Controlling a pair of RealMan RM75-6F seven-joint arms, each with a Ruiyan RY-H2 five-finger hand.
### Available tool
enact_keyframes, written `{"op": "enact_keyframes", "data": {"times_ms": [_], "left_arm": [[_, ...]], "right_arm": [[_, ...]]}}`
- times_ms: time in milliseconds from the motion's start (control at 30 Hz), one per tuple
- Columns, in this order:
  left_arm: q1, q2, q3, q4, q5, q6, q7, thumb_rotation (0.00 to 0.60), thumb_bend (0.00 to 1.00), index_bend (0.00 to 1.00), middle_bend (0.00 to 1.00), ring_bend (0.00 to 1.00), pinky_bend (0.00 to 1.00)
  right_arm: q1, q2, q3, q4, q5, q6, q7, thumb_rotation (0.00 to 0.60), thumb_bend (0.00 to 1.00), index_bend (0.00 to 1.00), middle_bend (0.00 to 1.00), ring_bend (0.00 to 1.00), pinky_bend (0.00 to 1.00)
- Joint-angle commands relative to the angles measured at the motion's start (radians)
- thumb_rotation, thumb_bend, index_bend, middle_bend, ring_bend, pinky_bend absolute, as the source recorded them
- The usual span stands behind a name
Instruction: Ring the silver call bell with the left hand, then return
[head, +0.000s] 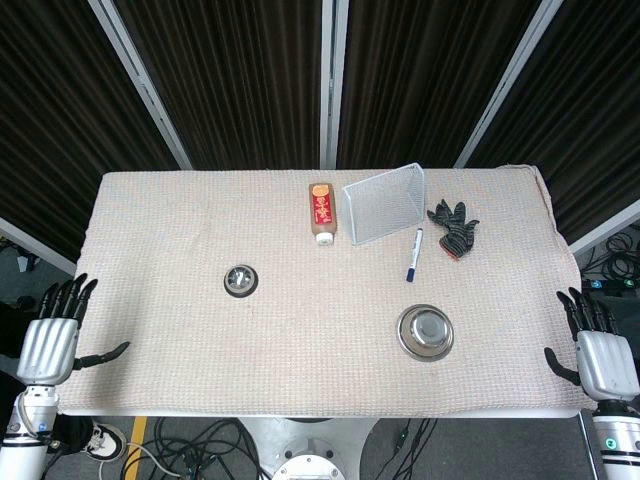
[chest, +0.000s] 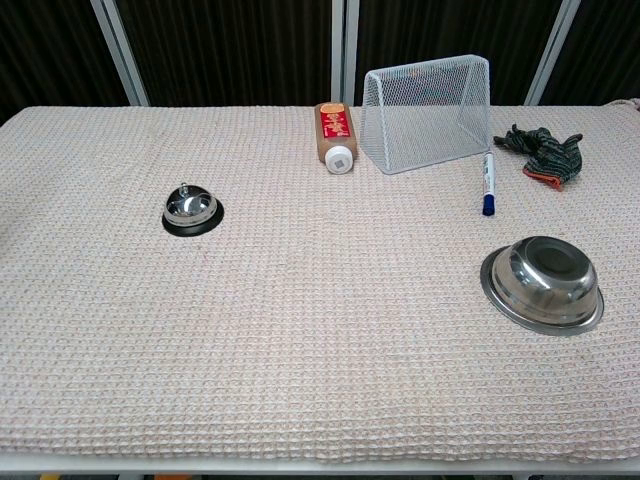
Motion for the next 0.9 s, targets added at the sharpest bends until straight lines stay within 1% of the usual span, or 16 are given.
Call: {"op": "enact_keyframes", "data": {"times_ms": [33,433,667,900], "left_arm": [[-0.003,-0.001,-0.002,-0.003,0.000,-0.002,0.001,0.245,0.00,0.00,0.00,0.00,0.00],[-0.012,0.006,0.003,0.001,0.004,-0.014,-0.016,0.242,0.00,0.00,0.00,0.00,0.00],[-0.025,-0.012,0.007,0.027,0.020,-0.021,-0.027,0.244,0.00,0.00,0.00,0.00,0.00],[-0.055,-0.022,-0.009,0.023,0.006,-0.057,-0.017,0.255,0.00,0.00,0.00,0.00,0.00]], "right_arm": [[0.001,-0.001,0.000,0.002,-0.002,-0.001,0.003,0.600,0.25,0.00,0.00,0.00,0.00],[0.000,0.012,0.009,-0.019,0.006,0.008,-0.009,0.600,0.25,0.00,0.00,0.00,0.00],[0.005,0.011,0.005,-0.021,0.001,0.004,-0.035,0.600,0.25,0.00,0.00,0.00,0.00],[0.006,0.002,0.001,-0.012,0.001,-0.002,-0.038,0.600,0.25,0.00,0.00,0.00,0.00]]}}
